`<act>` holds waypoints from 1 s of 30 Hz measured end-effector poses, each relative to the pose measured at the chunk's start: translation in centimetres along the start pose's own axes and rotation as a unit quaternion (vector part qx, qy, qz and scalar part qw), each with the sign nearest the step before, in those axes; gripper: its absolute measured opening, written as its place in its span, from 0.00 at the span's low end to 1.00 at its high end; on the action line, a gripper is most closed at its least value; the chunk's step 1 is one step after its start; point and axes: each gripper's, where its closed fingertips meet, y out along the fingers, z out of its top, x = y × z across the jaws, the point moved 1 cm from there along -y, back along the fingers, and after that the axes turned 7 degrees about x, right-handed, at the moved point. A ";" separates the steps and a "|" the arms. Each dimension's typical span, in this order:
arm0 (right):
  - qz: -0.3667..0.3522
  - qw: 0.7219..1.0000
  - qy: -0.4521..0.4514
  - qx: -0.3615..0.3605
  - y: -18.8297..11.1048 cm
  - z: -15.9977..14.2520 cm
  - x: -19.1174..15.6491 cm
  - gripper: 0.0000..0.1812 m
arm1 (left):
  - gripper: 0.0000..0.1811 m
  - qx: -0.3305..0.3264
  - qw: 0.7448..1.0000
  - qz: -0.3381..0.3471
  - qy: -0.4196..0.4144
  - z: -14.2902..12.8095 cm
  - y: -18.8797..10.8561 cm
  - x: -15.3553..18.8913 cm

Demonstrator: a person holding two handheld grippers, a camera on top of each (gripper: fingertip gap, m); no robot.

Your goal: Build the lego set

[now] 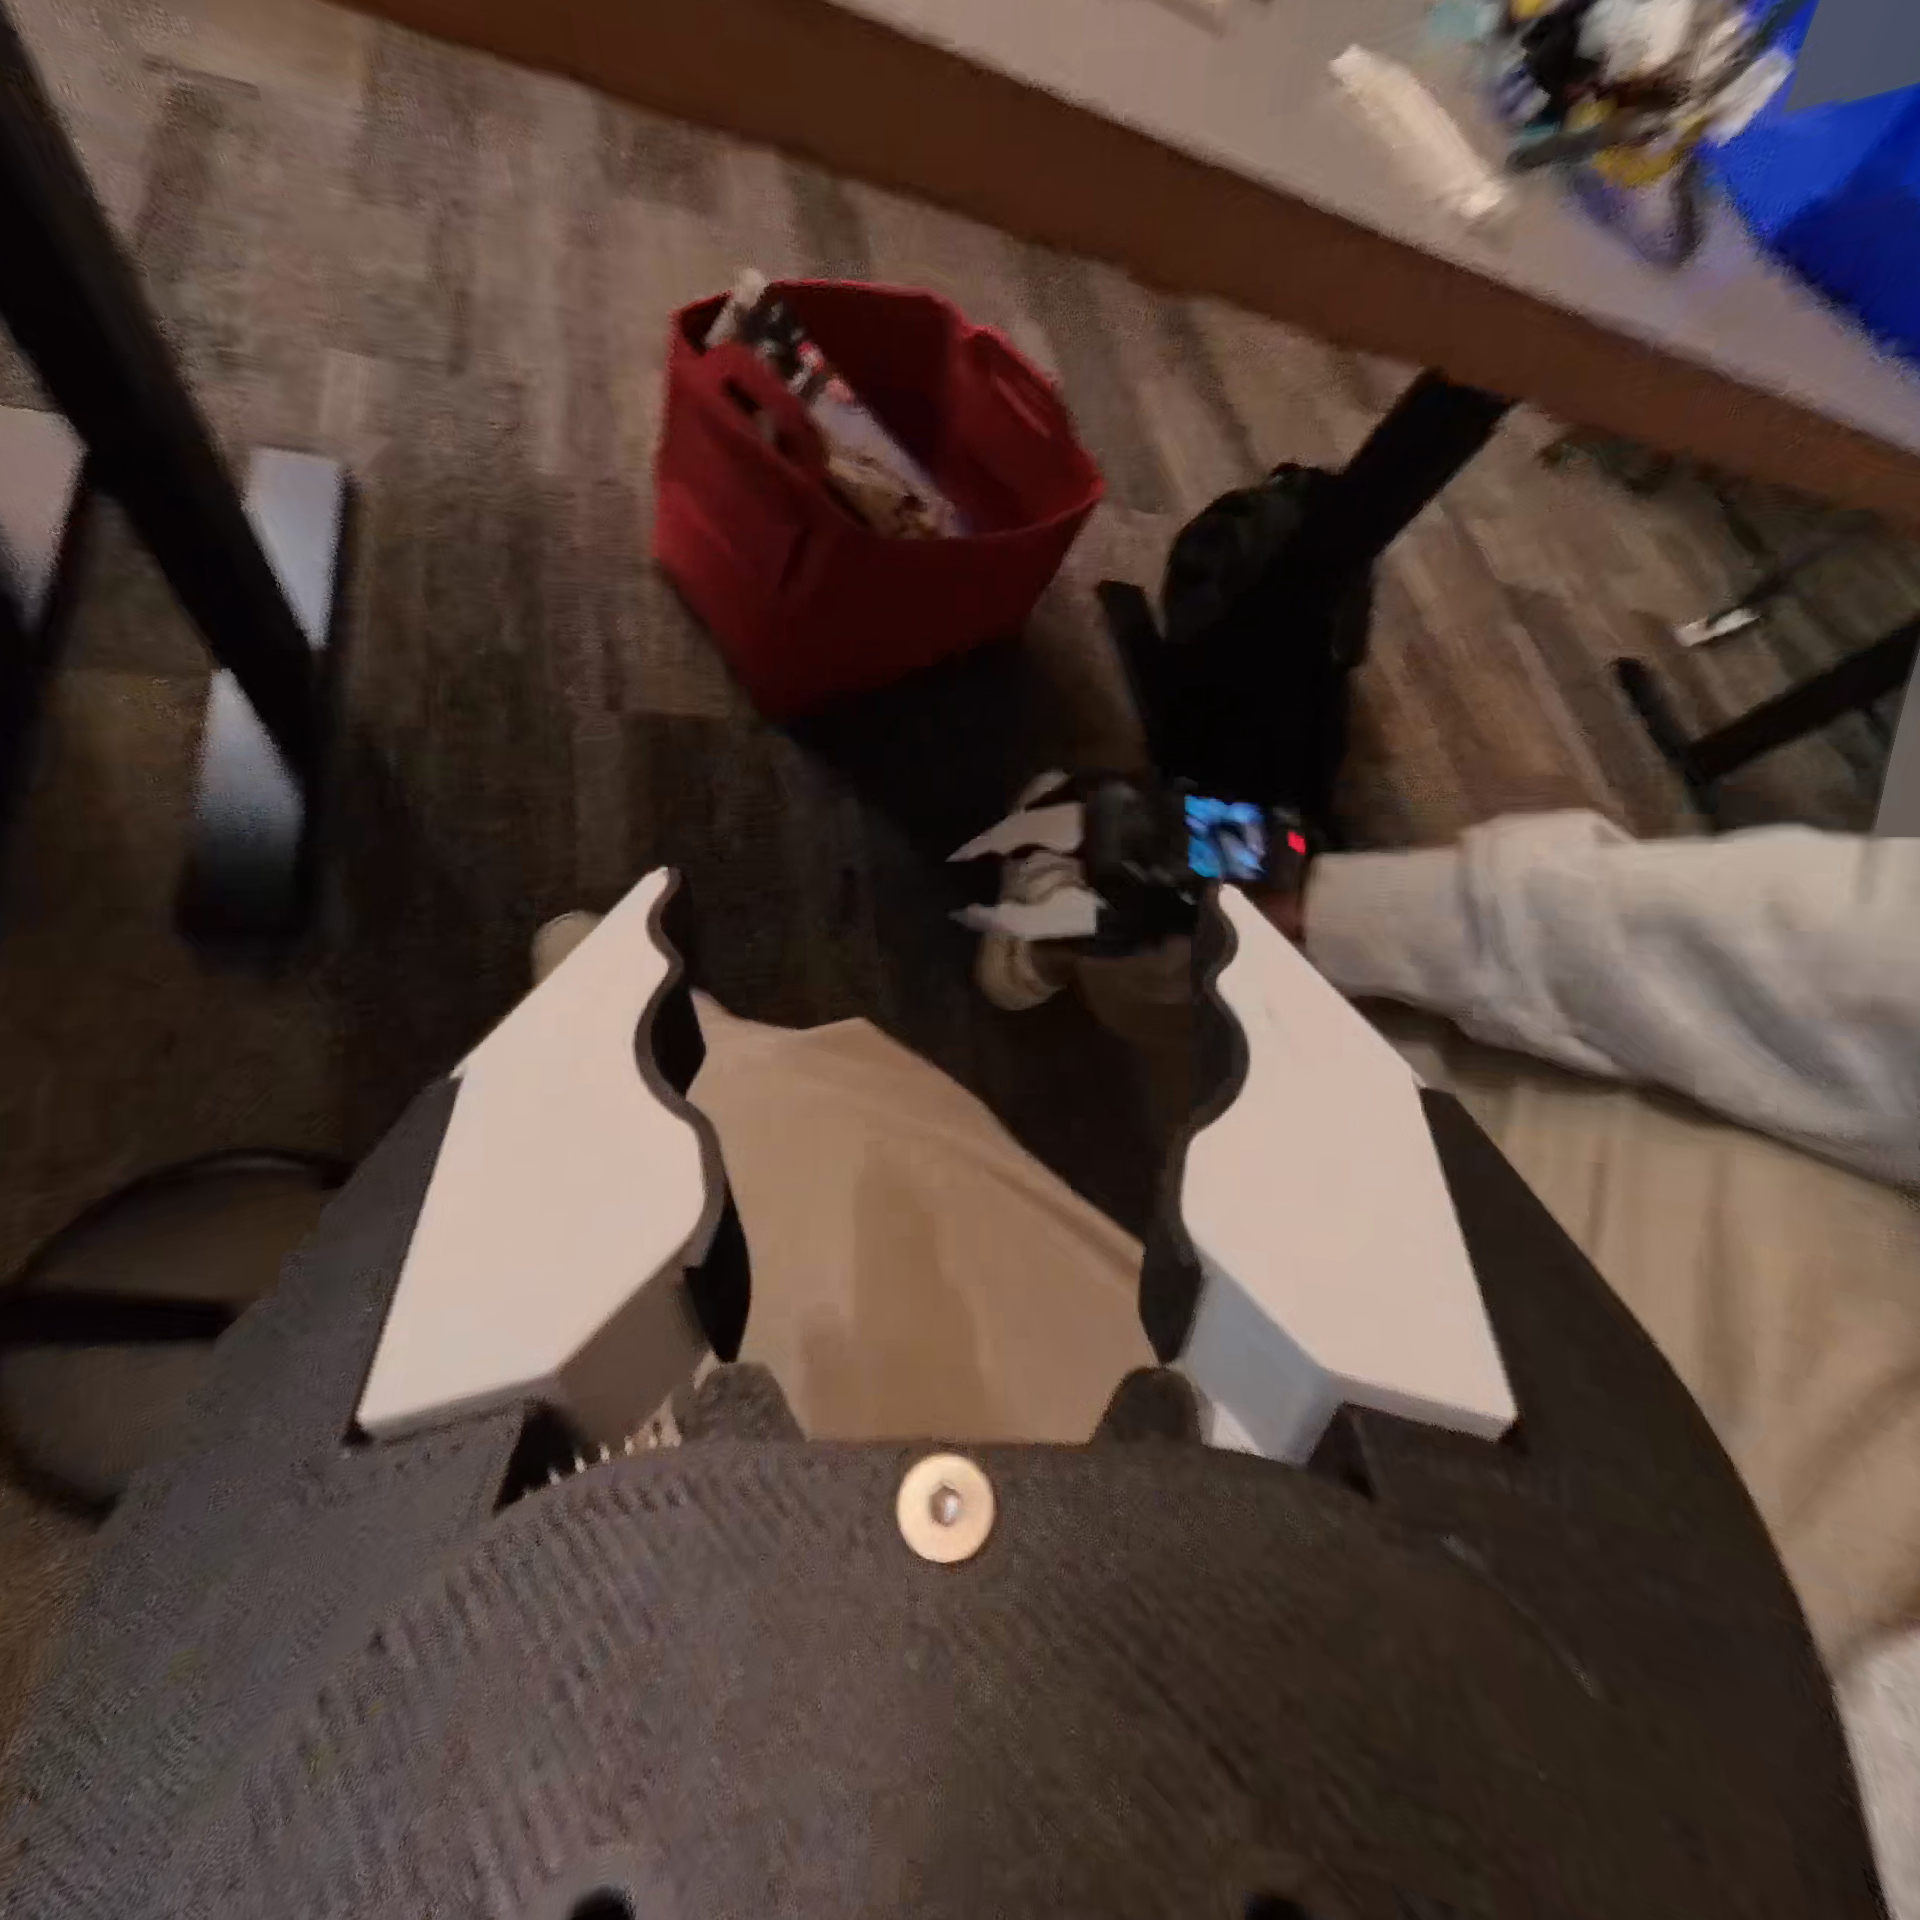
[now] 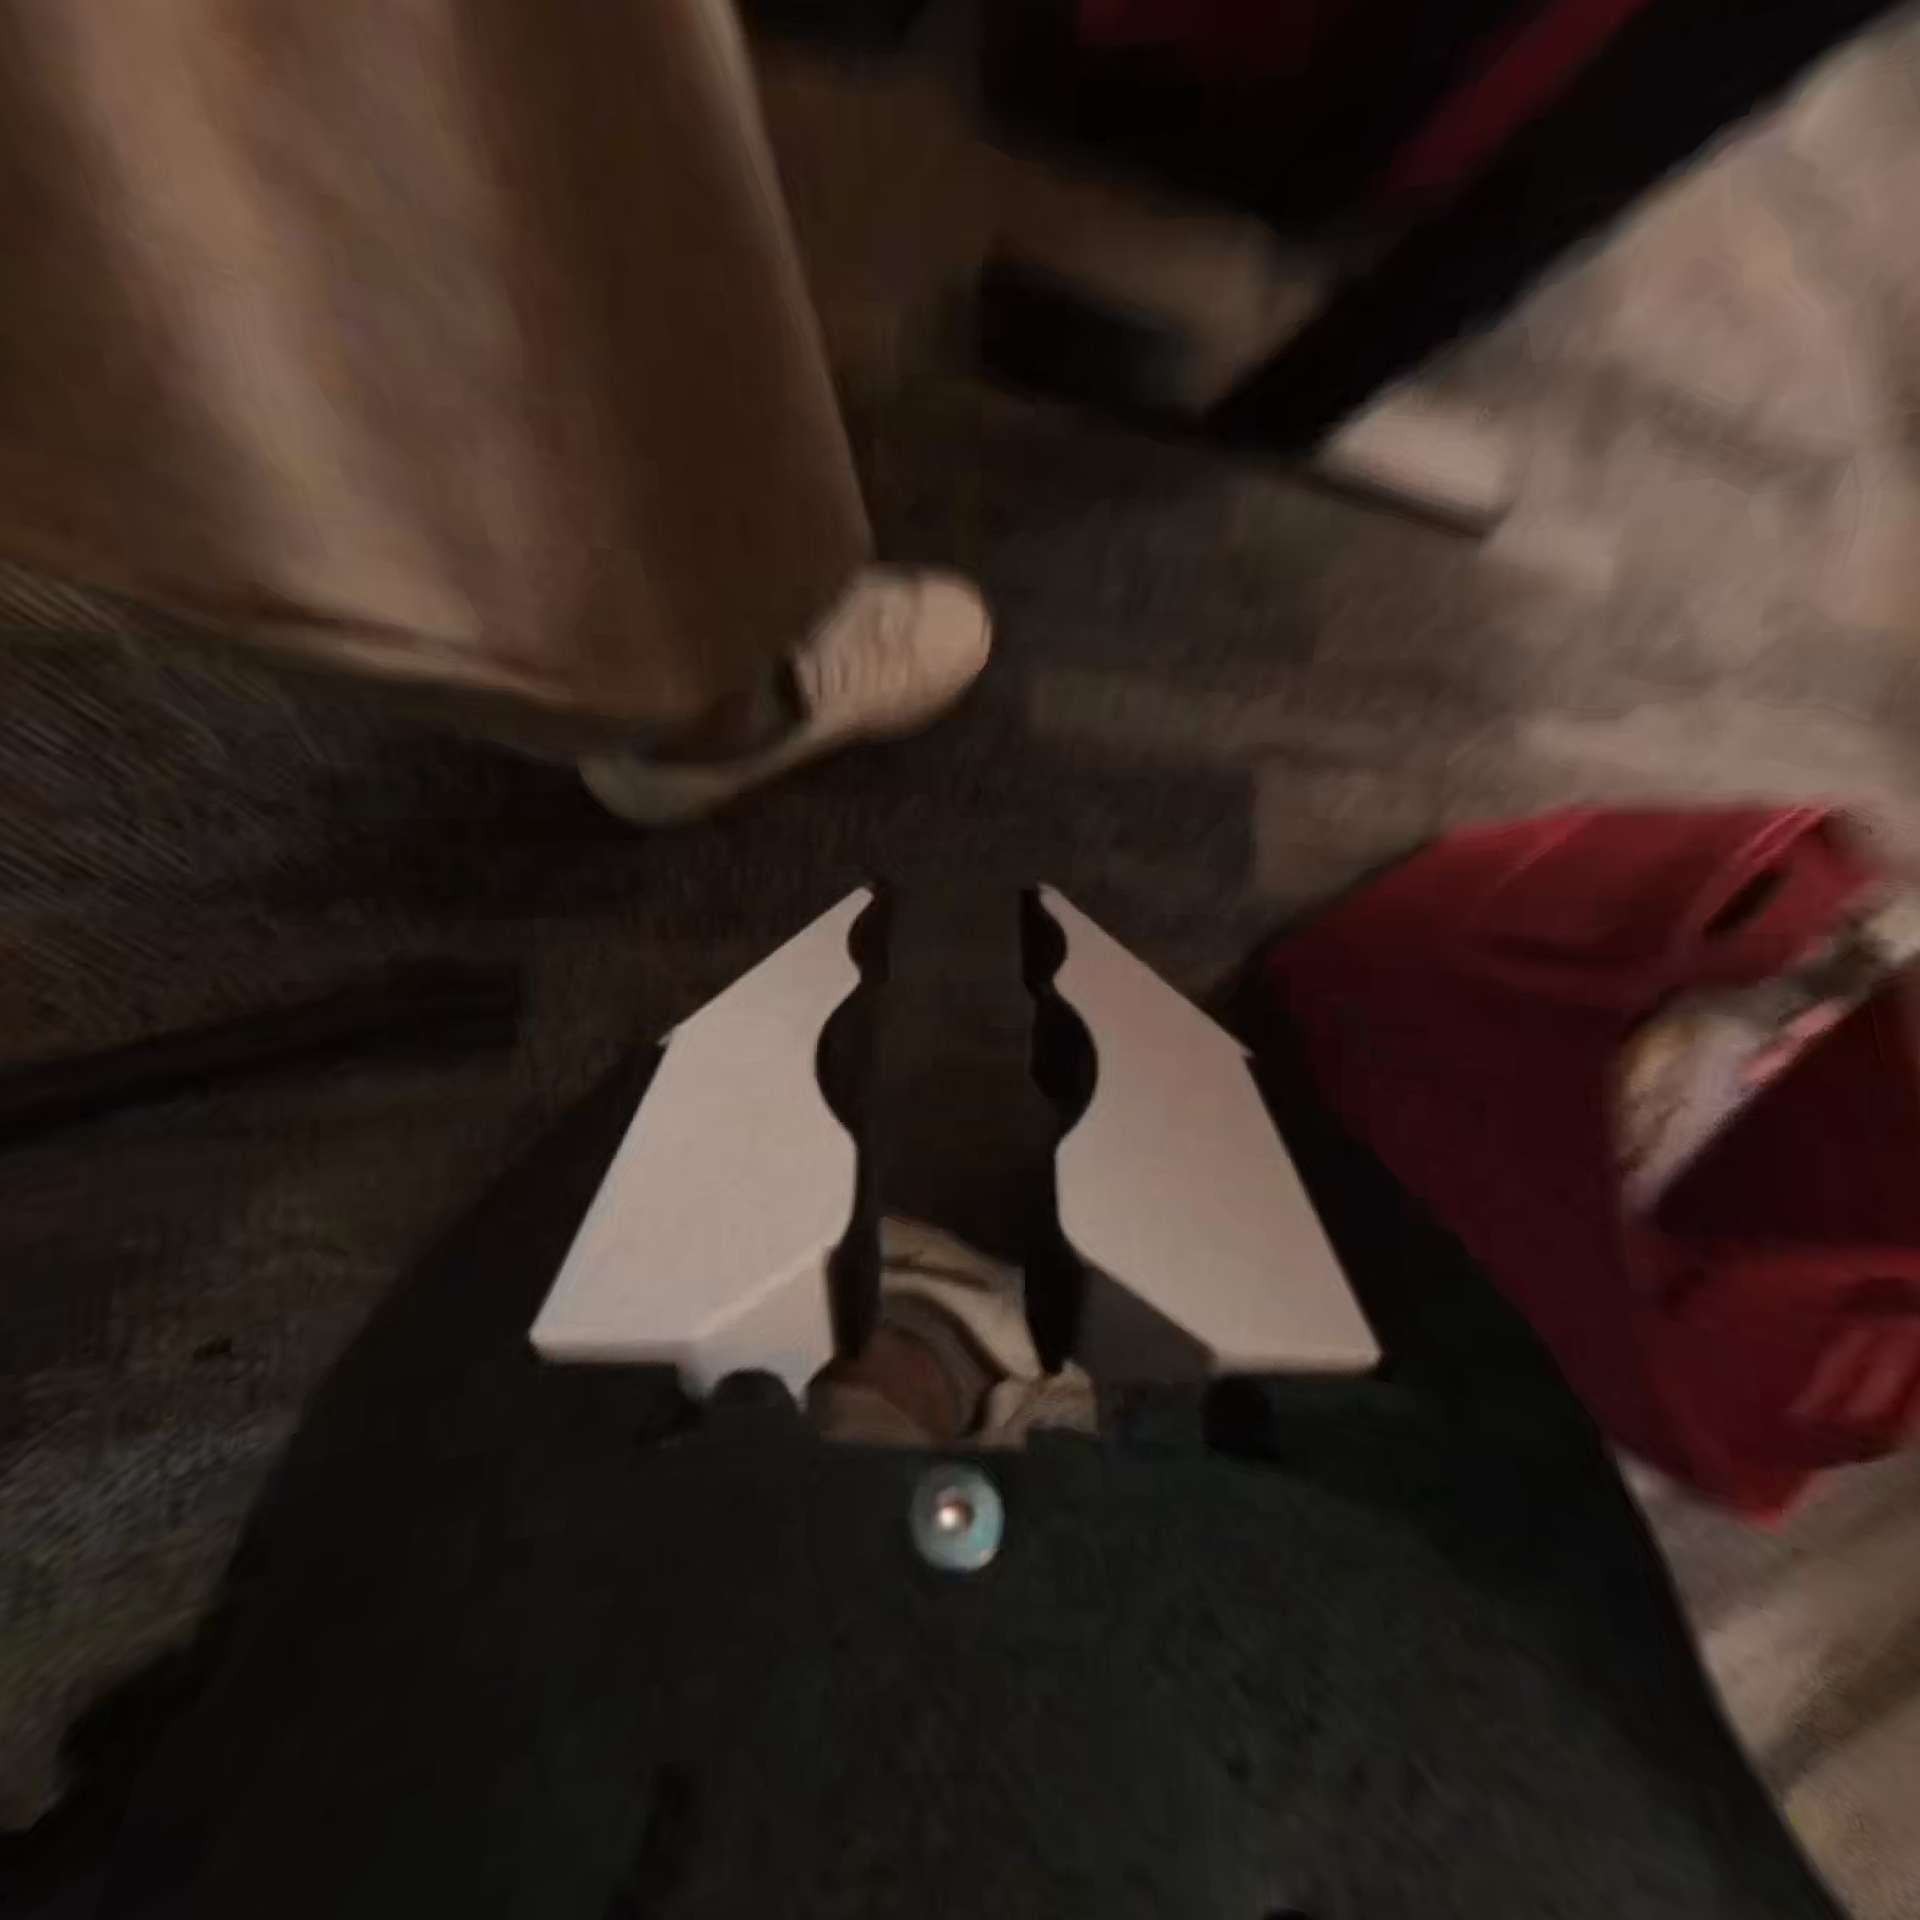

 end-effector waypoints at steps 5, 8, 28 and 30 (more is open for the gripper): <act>-0.141 0.977 0.056 -0.146 14.6 -19.2 9.9 0.00 | 0.48 -0.111 0.991 0.058 0.042 -4.6 -0.7 -7.1; -0.178 0.924 0.248 -0.228 19.1 -27.5 12.0 0.08 | 0.48 -0.090 0.993 0.054 -0.061 -5.2 -2.0 -9.4; -0.106 0.629 0.743 -0.200 31.0 -33.3 7.3 0.09 | 0.38 -0.123 0.976 0.132 -0.119 -10.5 -4.5 -16.2; -0.103 0.634 0.738 -0.207 31.1 -33.4 7.4 0.08 | 0.38 -0.122 0.976 0.129 -0.124 -10.6 -4.4 -16.2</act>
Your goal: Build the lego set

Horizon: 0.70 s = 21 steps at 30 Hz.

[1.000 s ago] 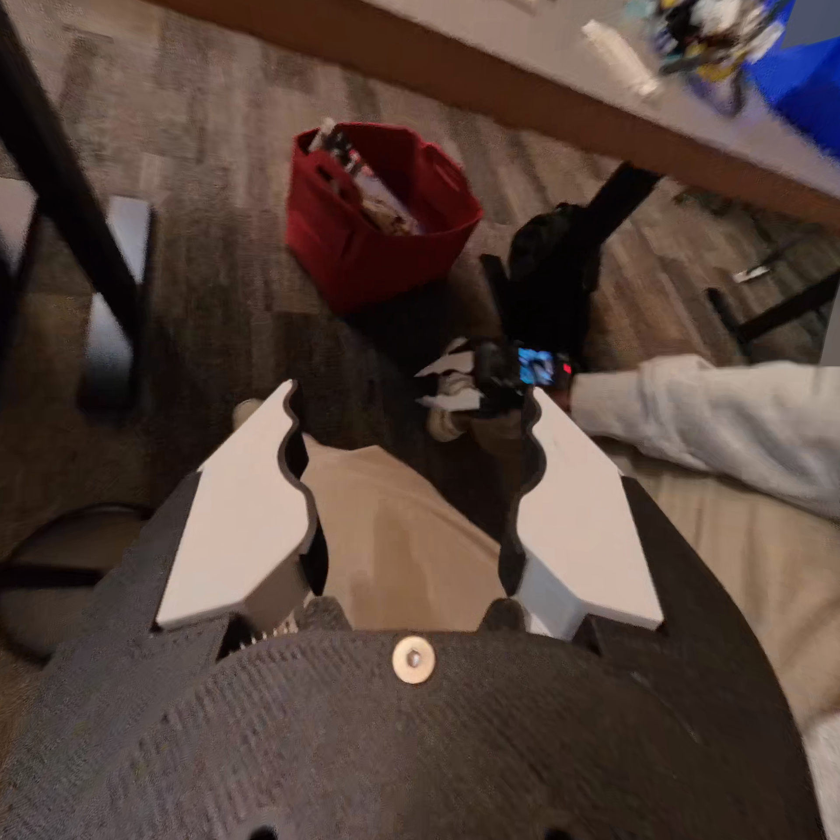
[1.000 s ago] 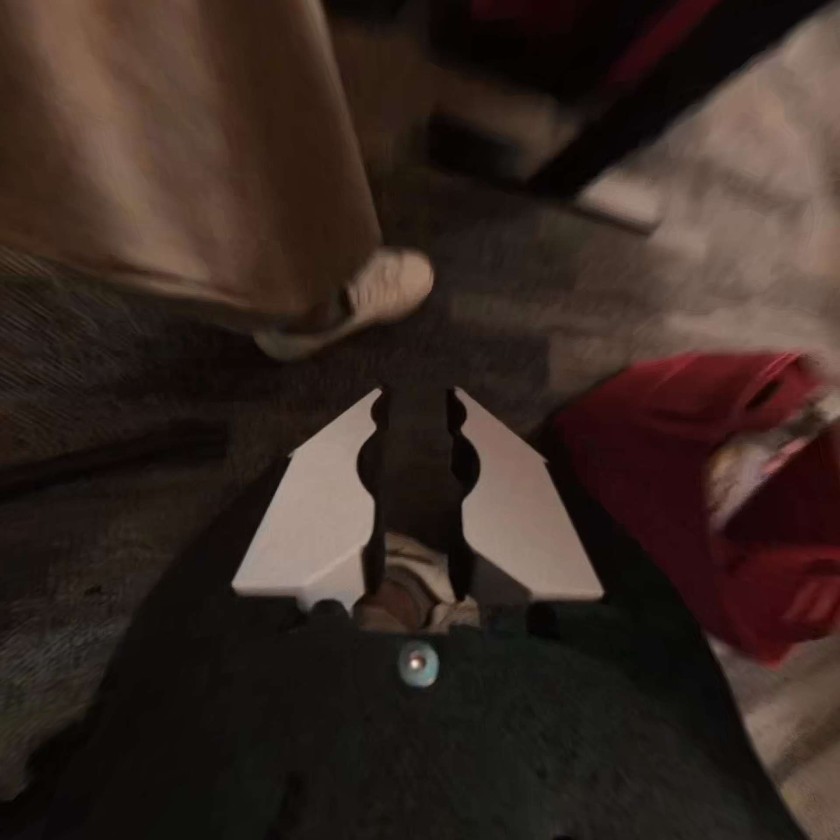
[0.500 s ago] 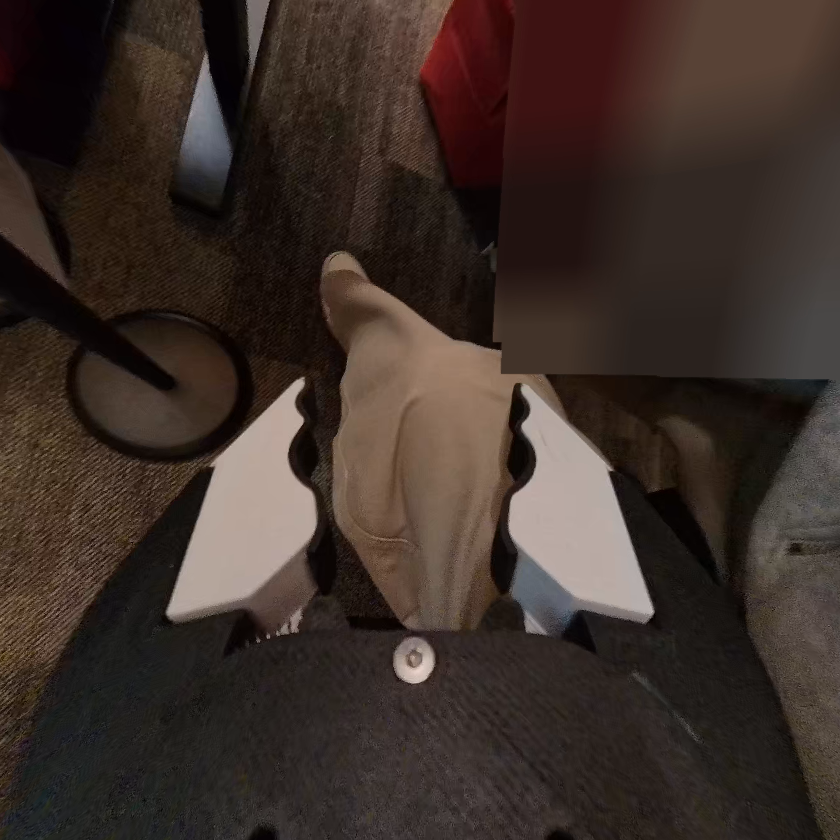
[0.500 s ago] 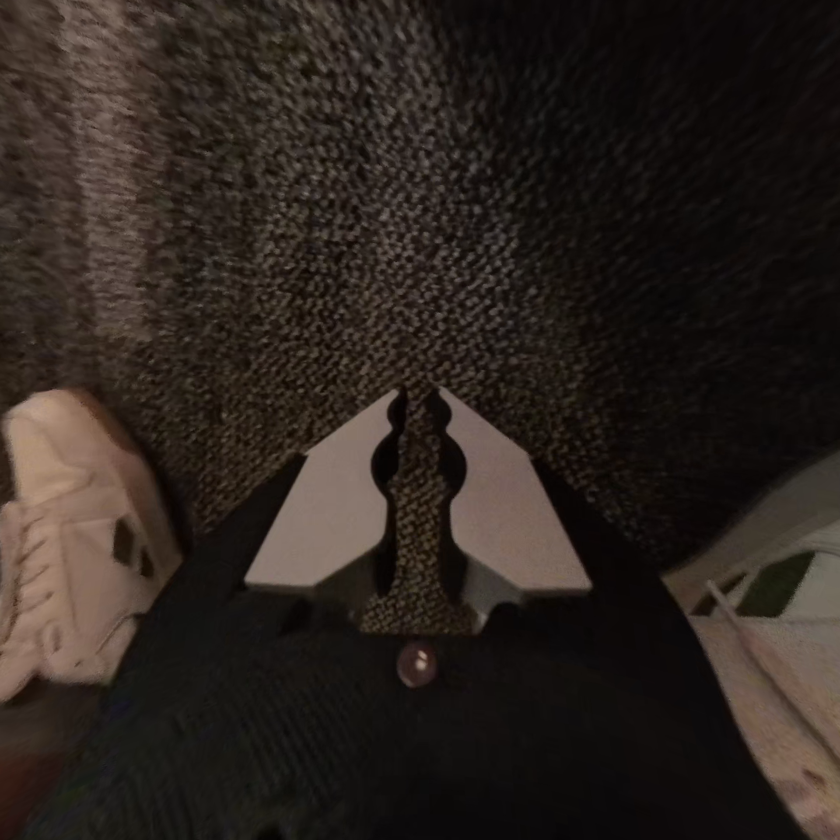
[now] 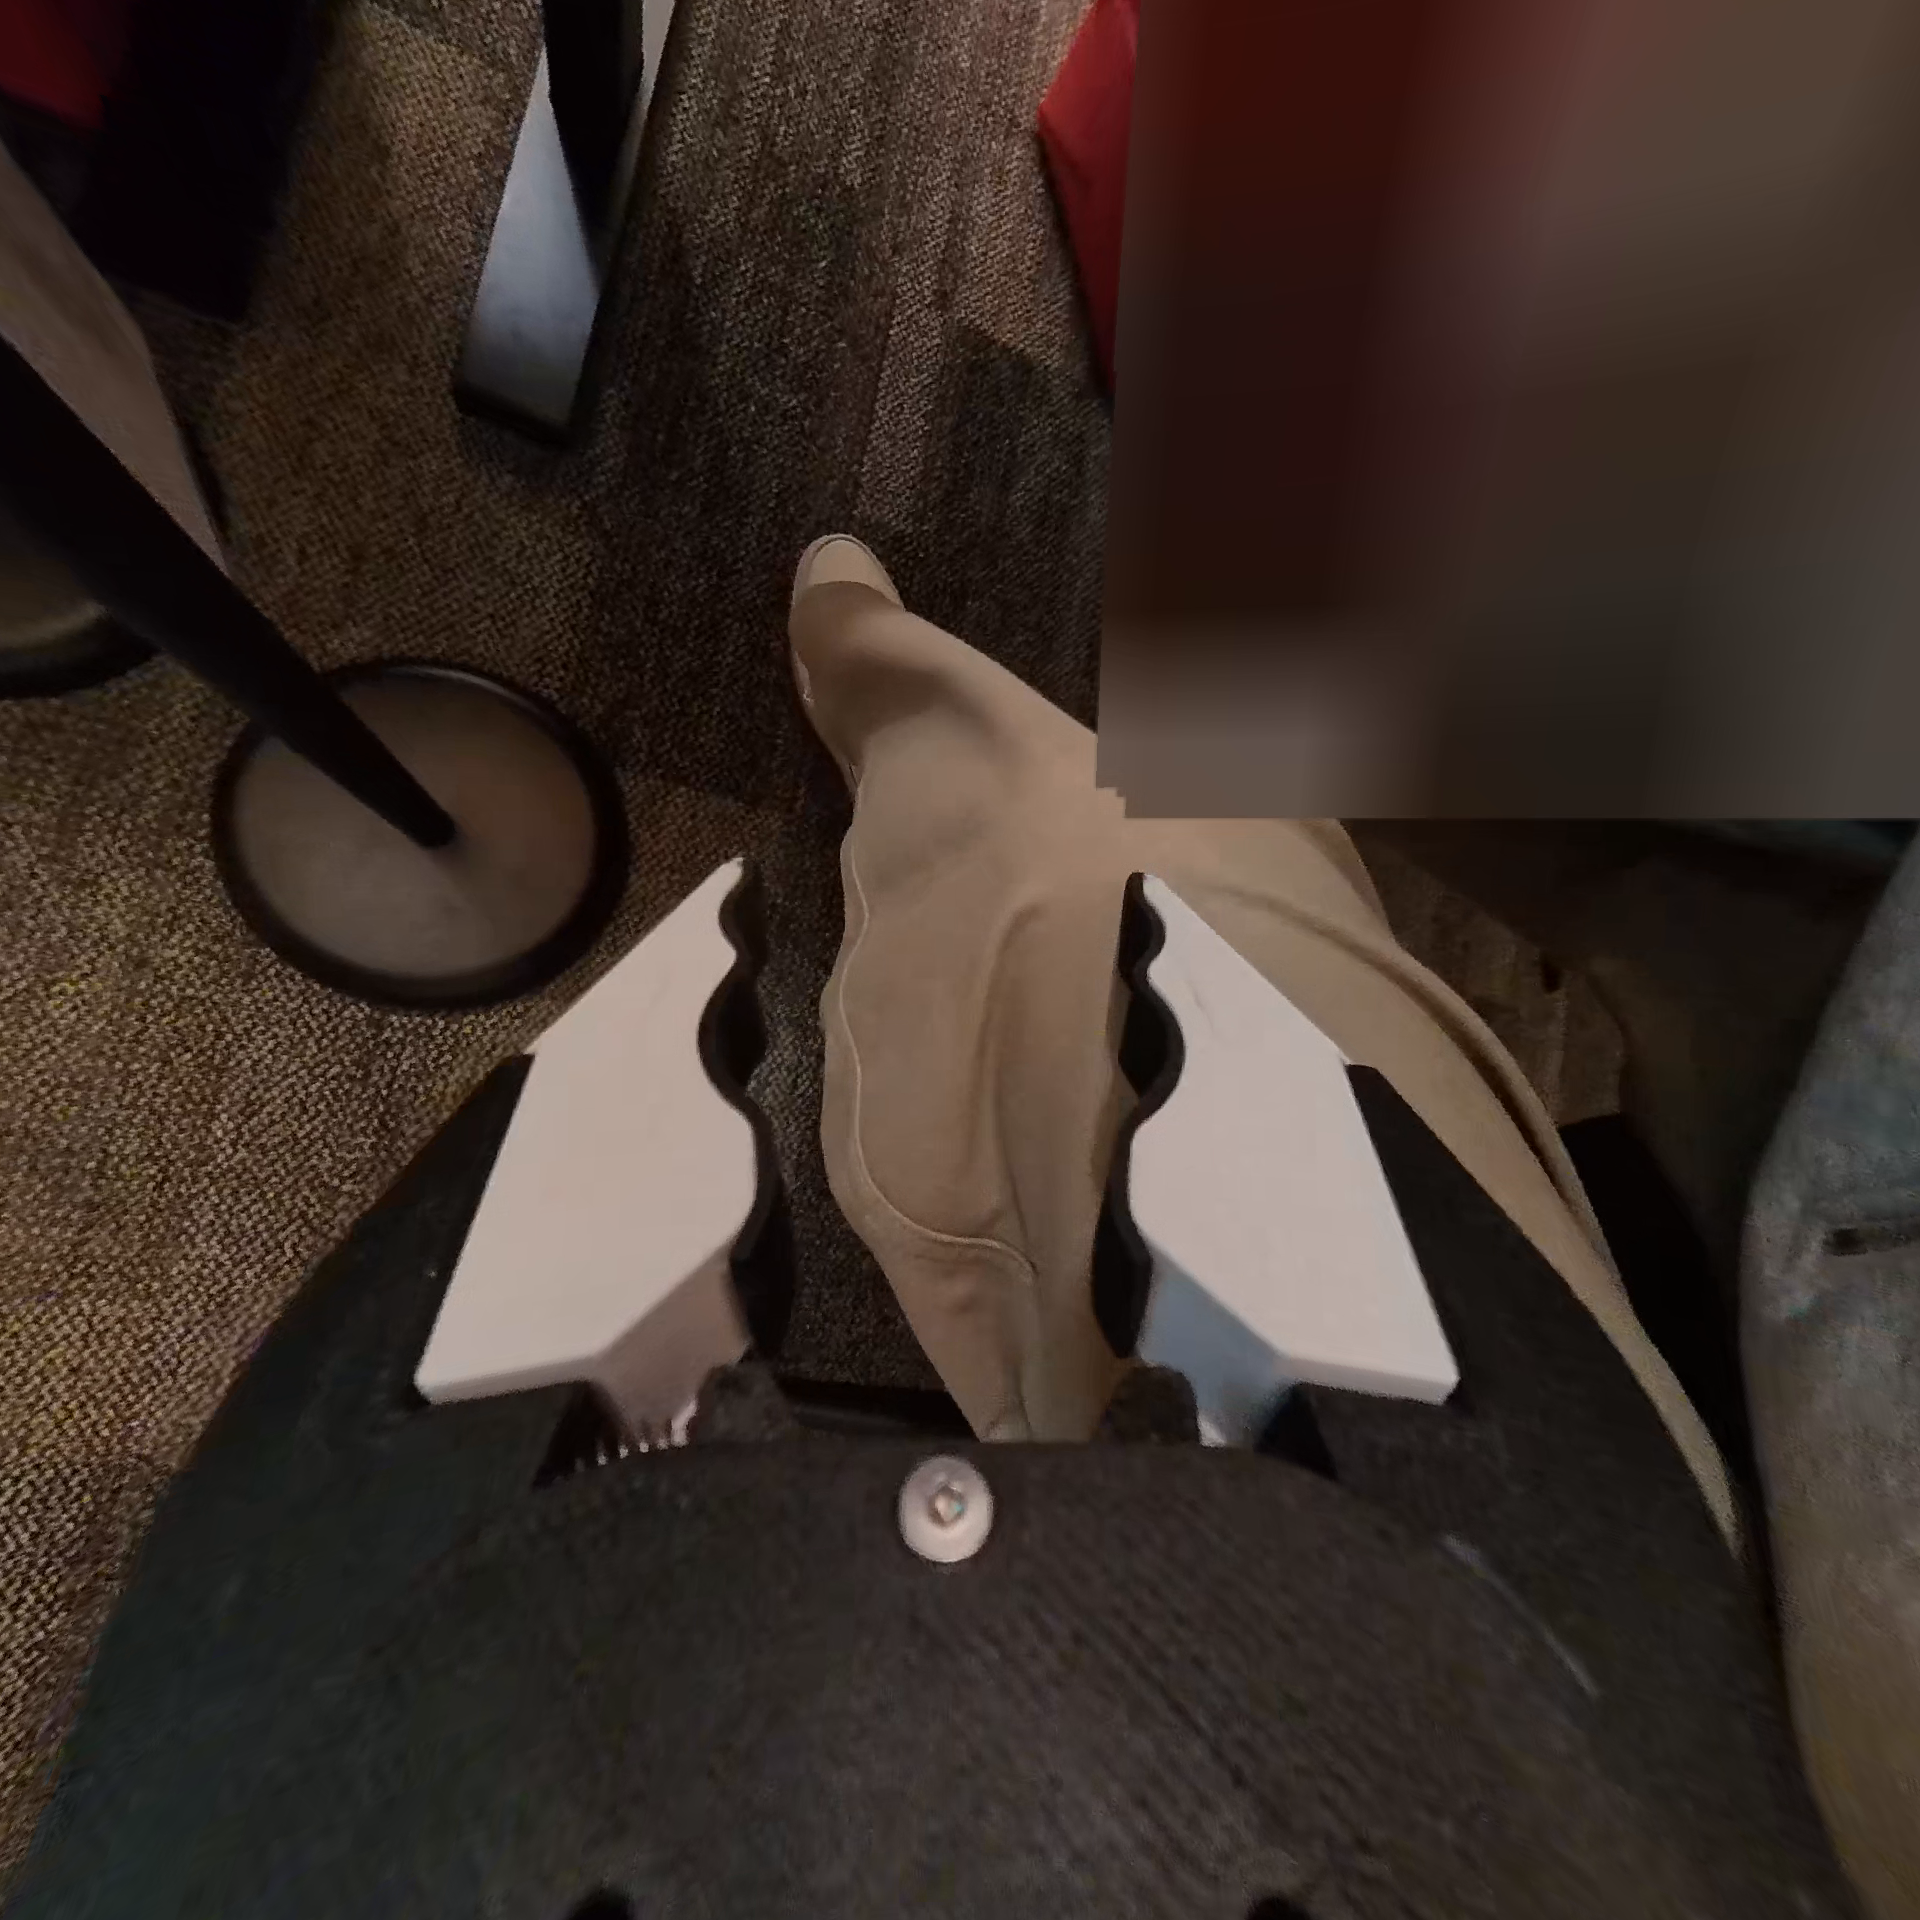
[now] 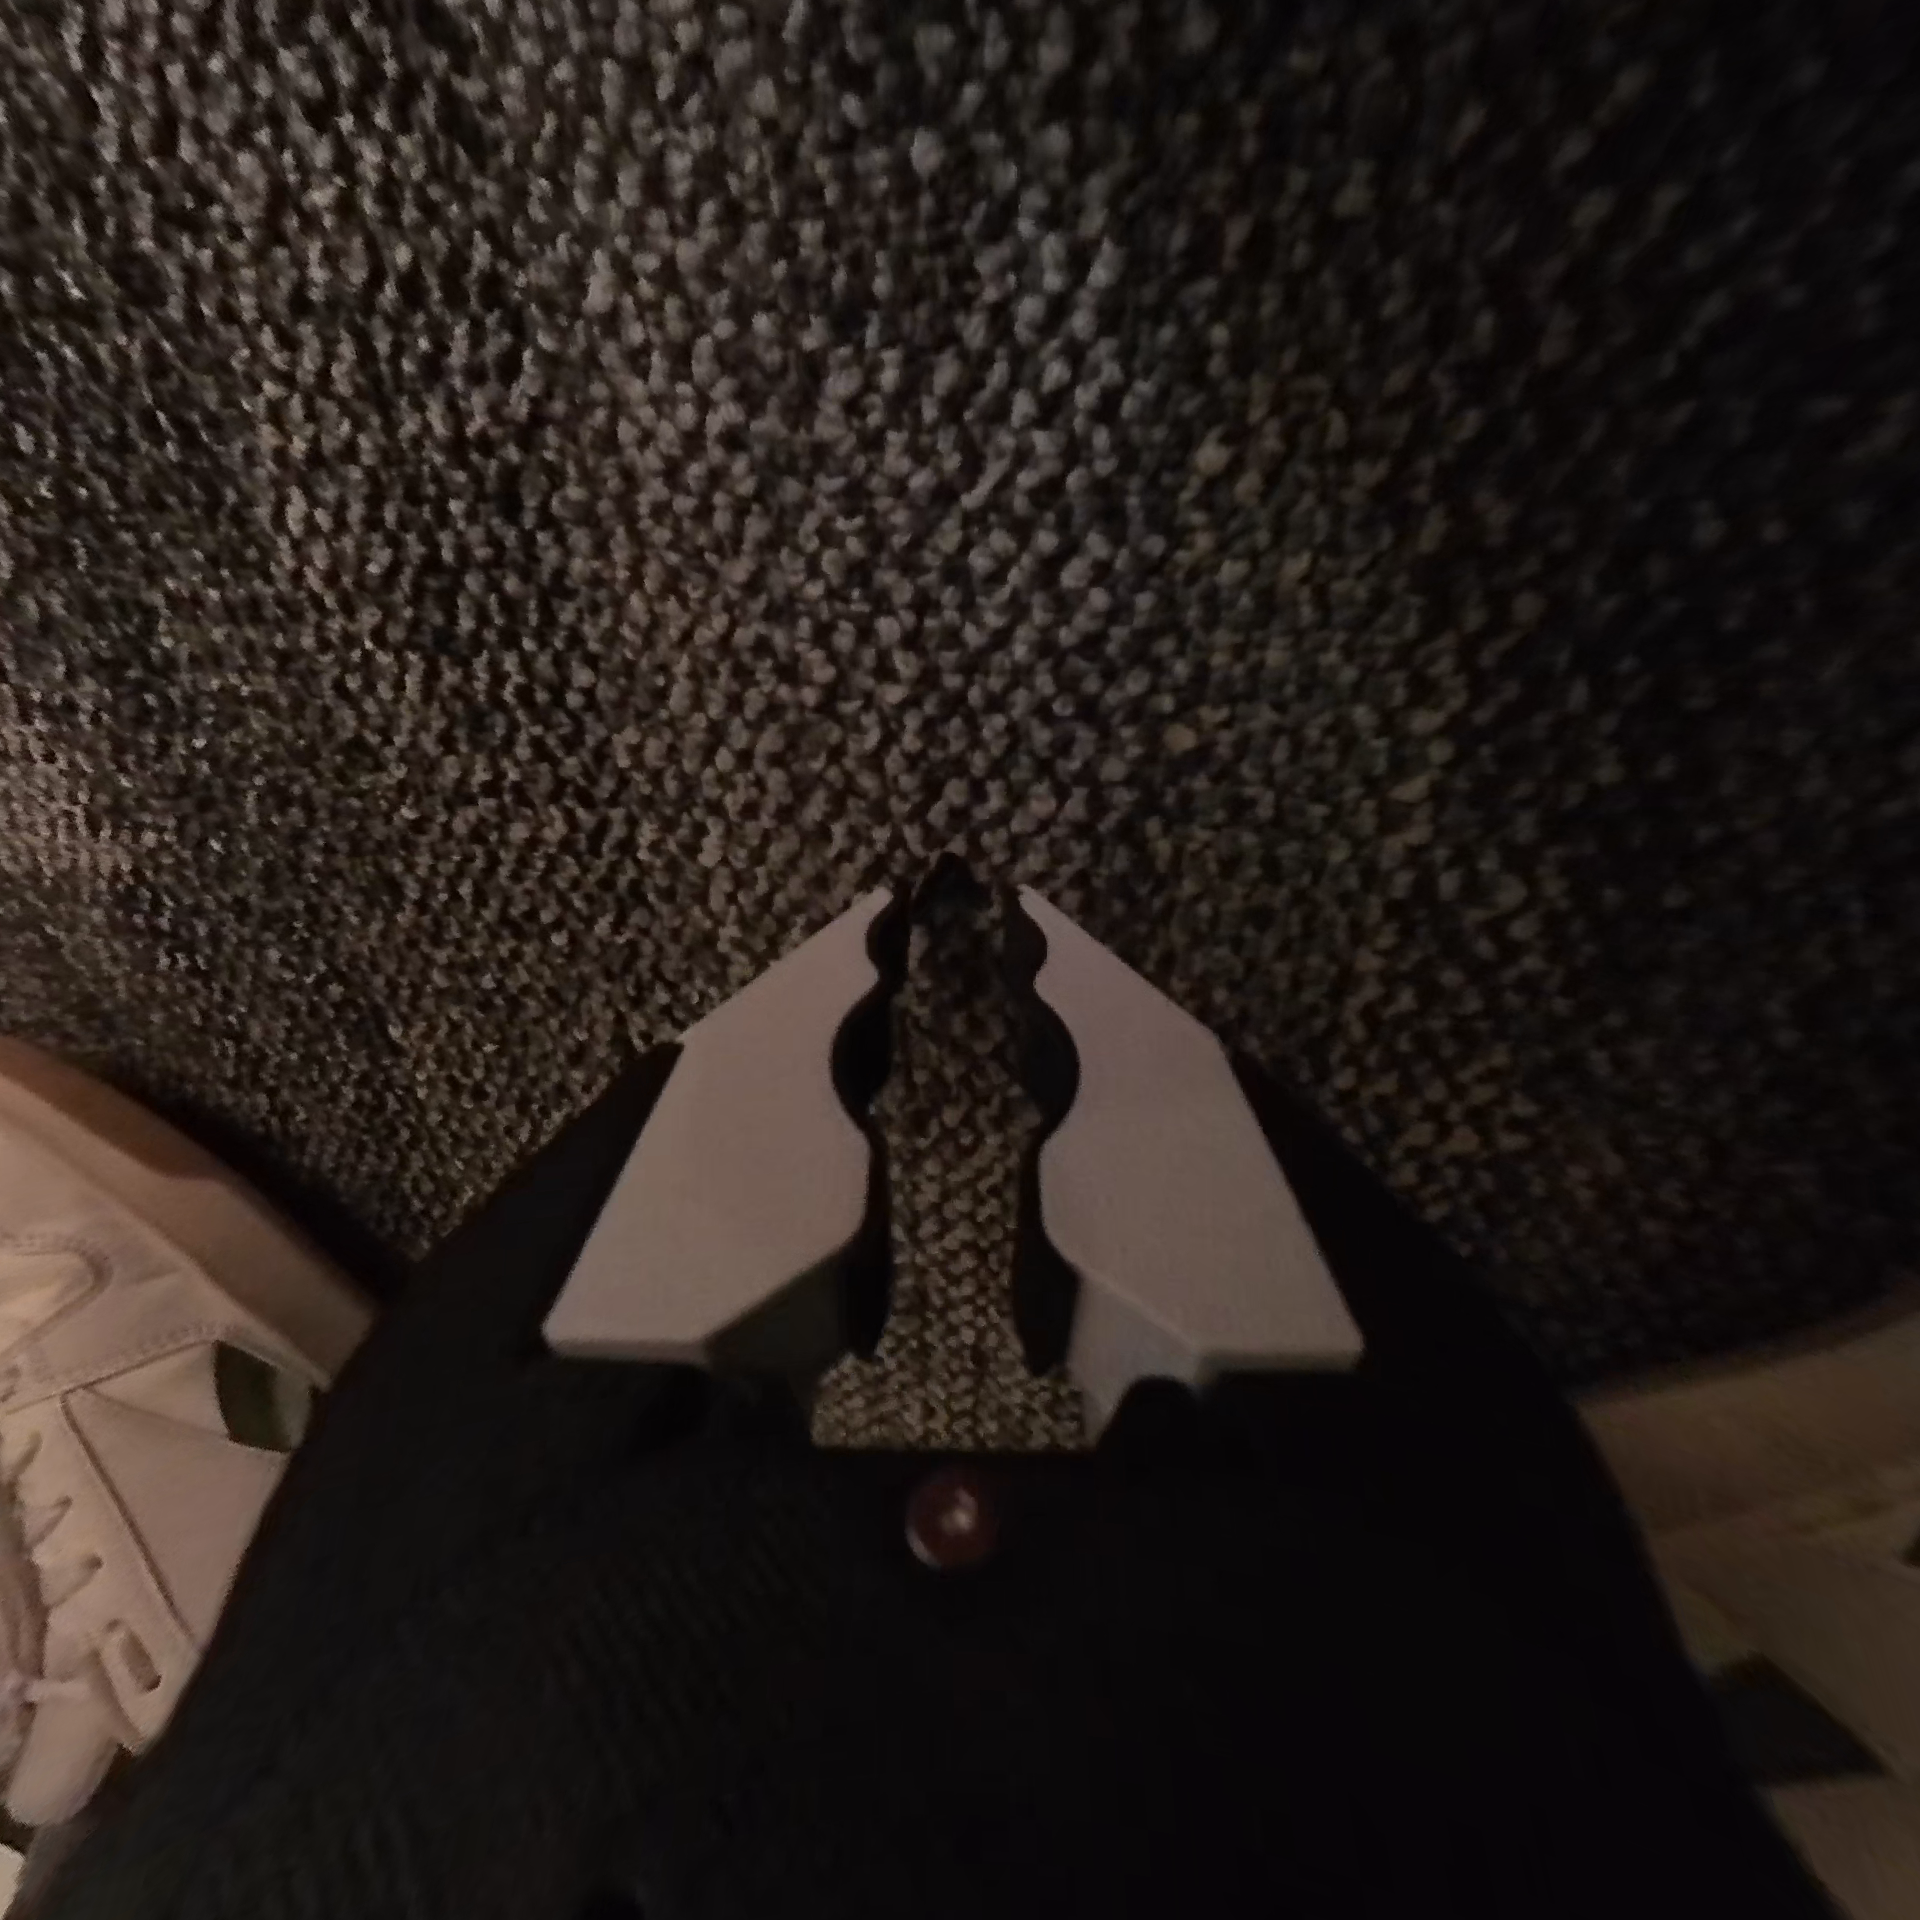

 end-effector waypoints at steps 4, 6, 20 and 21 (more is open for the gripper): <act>-0.028 0.999 -0.041 -0.009 0.1 0.0 0.4 0.01 | 0.38 -0.001 1.000 0.000 -0.019 -0.1 0.0 -0.4; -0.023 0.998 -0.051 -0.012 0.0 -0.2 0.4 0.02 | 0.38 -0.003 1.000 0.004 -0.014 -0.1 0.0 -0.4; 0.020 0.781 -0.622 0.051 -30.0 -4.0 -13.1 0.01 | 0.38 0.091 0.984 -0.117 0.102 5.6 -4.8 9.0; 0.047 0.773 -0.628 0.076 -33.8 -5.5 -15.3 0.01 | 0.38 0.102 0.981 -0.119 0.117 5.8 -5.5 9.8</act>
